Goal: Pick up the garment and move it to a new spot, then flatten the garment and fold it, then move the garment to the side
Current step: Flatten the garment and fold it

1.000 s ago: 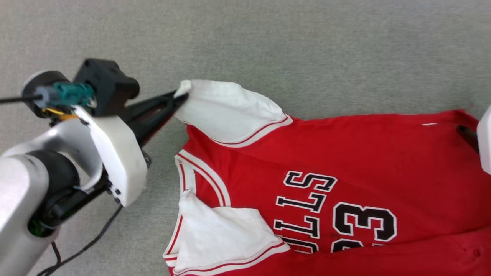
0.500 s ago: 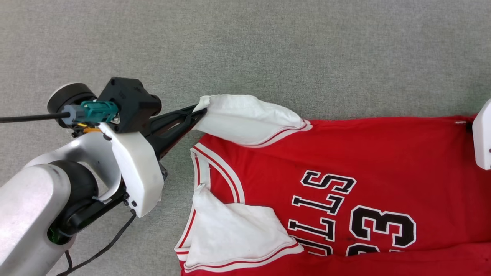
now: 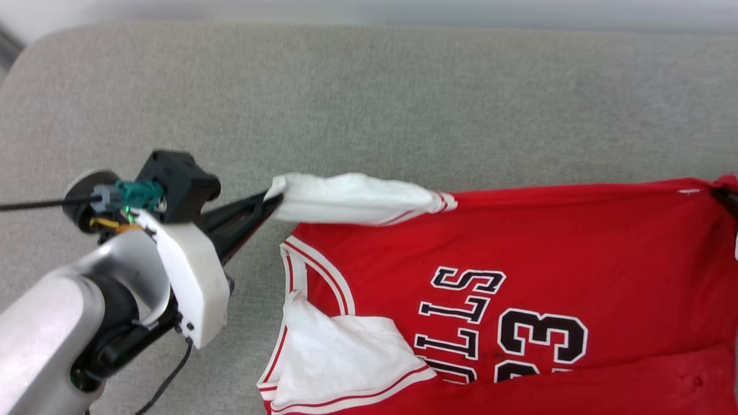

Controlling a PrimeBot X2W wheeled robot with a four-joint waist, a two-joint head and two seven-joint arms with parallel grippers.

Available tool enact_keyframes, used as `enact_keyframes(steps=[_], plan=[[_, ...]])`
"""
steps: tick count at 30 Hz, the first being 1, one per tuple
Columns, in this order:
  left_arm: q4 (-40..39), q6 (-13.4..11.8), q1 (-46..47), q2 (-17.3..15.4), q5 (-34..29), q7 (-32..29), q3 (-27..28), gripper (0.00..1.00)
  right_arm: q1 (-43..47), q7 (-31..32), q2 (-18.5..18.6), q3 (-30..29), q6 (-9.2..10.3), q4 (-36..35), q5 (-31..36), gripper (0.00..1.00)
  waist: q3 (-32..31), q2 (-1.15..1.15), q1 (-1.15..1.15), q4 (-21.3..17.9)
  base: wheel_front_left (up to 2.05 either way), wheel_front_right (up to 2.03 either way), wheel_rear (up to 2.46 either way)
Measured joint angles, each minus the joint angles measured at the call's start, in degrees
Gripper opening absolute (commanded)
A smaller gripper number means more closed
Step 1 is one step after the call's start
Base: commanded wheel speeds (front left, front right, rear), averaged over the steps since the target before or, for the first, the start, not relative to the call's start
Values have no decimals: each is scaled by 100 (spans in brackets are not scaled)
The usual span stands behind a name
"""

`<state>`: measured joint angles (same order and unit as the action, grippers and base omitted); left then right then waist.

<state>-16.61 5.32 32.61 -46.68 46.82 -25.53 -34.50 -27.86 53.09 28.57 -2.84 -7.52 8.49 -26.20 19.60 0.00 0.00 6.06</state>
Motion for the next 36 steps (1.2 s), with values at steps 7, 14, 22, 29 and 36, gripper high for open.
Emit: enact_keyframes(steps=[7, 14, 22, 29, 36], plan=[[-187, -323, -784, -229, 146, 85, -24, 0, 914, -126, -191, -453, 0, -680, -300, 0, -562, 0, 0, -169, 0, 0, 0], [-469, -742, -1741, -334, 399, 261, -90, 0, 2087, -89, -727, -961, 1, -1185, -461, 0, -967, 0, 0, -250, 0, 0, 0], [-588, -1034, -2701, -500, 559, 198, -460, 0, 3019, -236, -884, -1018, 2, -1146, -443, 0, -1040, 0, 0, -187, 0, 0, 0], [-164, -901, -2802, -193, 580, 200, -734, 0, 3257, -454, -850, -975, 2, -799, -561, 0, -958, 0, 0, -103, 0, 0, 0], [483, -727, -2587, 63, 309, 229, -957, 0, 3248, -492, -726, -860, 1, -563, -580, 0, -881, 0, 0, -66, 0, 0, 0]])
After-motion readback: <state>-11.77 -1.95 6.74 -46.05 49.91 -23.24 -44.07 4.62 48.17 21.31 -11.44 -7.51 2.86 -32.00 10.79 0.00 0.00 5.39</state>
